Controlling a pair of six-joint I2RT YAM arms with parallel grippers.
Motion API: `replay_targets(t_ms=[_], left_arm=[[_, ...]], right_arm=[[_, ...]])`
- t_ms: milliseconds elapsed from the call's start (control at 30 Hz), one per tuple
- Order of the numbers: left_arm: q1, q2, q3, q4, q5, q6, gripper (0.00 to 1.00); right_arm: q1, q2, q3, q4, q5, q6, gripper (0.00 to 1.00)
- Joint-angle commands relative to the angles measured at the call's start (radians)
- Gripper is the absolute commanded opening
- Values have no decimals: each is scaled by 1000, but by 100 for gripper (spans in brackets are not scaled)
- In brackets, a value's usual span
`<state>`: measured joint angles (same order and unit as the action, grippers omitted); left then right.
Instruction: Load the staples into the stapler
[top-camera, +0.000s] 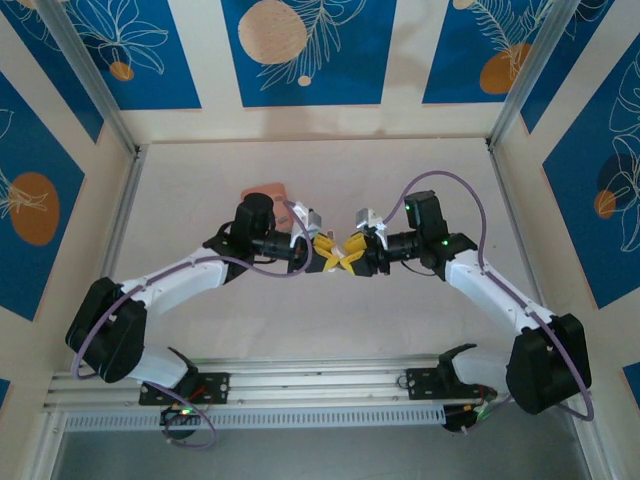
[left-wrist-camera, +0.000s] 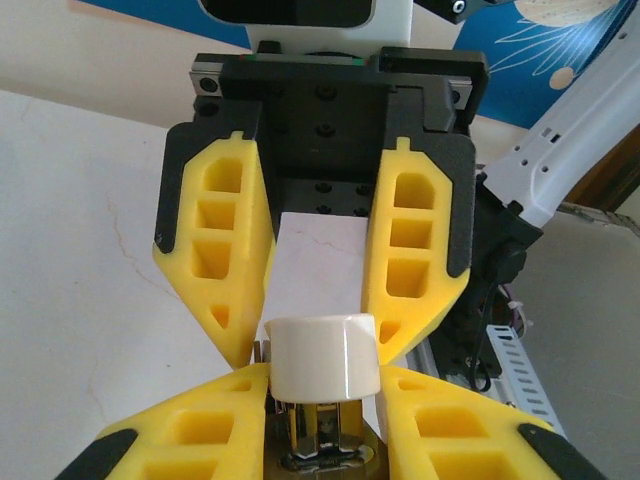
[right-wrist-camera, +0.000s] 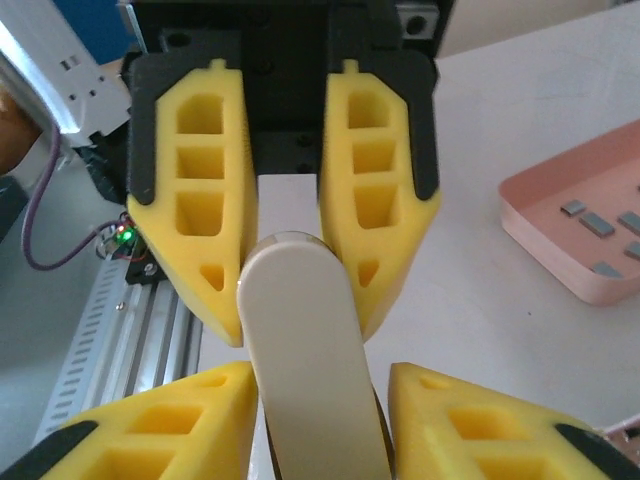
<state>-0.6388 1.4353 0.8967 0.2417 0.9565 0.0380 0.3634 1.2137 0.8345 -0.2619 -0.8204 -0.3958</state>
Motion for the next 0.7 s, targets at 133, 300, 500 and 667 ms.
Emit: replay_targets(t_ms=[133, 300, 500, 667], left_arm=[[6, -24, 36, -22, 52, 50, 12], [6, -27, 38, -23, 50, 53, 12], [7, -31, 35, -21, 24, 48, 14], [5, -42, 18, -24, -16, 46, 27]], right_arm=[[-6, 26, 52, -60, -127, -34, 36], [-6, 56, 87, -134, -141, -77, 35], [-24, 52, 87, -123, -161, -65, 19], [-34, 21, 61, -78, -153, -46, 15]])
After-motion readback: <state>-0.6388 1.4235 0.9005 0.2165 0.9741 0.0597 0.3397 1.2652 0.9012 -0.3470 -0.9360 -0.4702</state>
